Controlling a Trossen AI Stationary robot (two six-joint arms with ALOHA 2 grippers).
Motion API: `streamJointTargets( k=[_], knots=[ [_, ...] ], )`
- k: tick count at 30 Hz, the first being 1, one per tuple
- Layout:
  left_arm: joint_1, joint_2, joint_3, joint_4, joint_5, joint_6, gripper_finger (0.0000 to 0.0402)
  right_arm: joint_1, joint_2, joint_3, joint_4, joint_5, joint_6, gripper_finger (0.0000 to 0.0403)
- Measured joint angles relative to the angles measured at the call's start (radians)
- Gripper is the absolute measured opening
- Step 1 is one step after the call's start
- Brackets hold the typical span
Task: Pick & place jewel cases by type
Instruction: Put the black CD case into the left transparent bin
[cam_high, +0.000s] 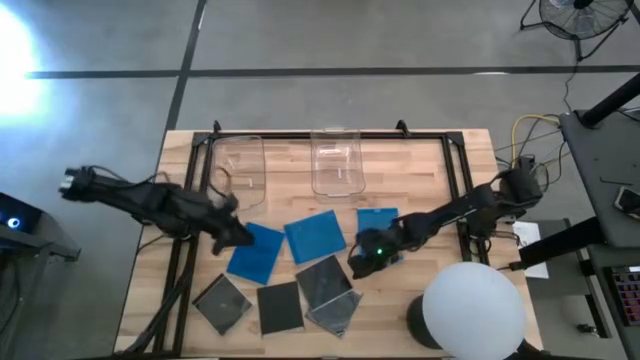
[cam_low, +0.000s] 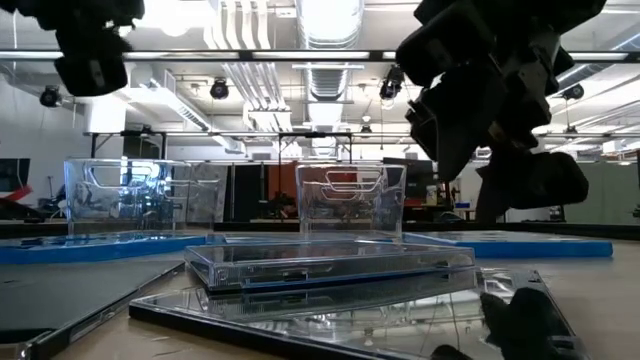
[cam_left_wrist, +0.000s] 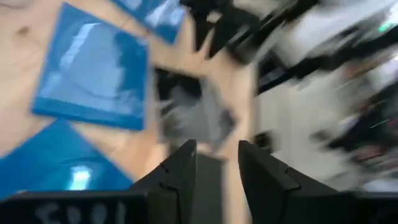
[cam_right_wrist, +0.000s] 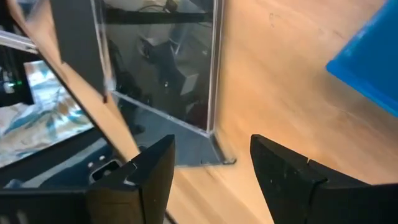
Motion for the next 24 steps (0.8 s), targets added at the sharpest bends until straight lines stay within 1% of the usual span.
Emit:
streamJointTargets(
  k=[2,4,7,11,16,21,24],
  knots=[
    [-0.056,0.076,0.017,-0.03,-0.072,0.02,0.0095,0.01,0.024,0.017,0.0,0.02,-0.006,0.0203],
    [-0.103,0.142,0.024,-0.022,-0.137,0.014,0.0094,0.013,0.05,0.031,0.001,0.034,-0.011,0.0203],
    [-0.151,0.206,0.034,-0.007,-0.184,-0.011,0.0094,0.014,0.091,0.051,0.001,0.061,-0.026,0.0203],
    [-0.199,0.301,0.019,0.02,-0.188,-0.047,0.0094,0.014,0.147,0.091,0.0,0.075,-0.059,0.0203],
    [-0.248,0.418,0.034,0.099,-0.175,-0.06,0.0094,0.014,0.206,0.155,-0.003,0.075,-0.101,0.0203],
    [-0.255,0.533,0.066,0.188,-0.172,-0.018,0.0094,0.014,0.243,0.193,-0.003,0.075,-0.083,0.0203],
    [-0.248,0.595,0.065,0.215,-0.171,0.016,0.0094,0.014,0.261,0.202,0.002,0.072,-0.068,0.0203]
  ],
)
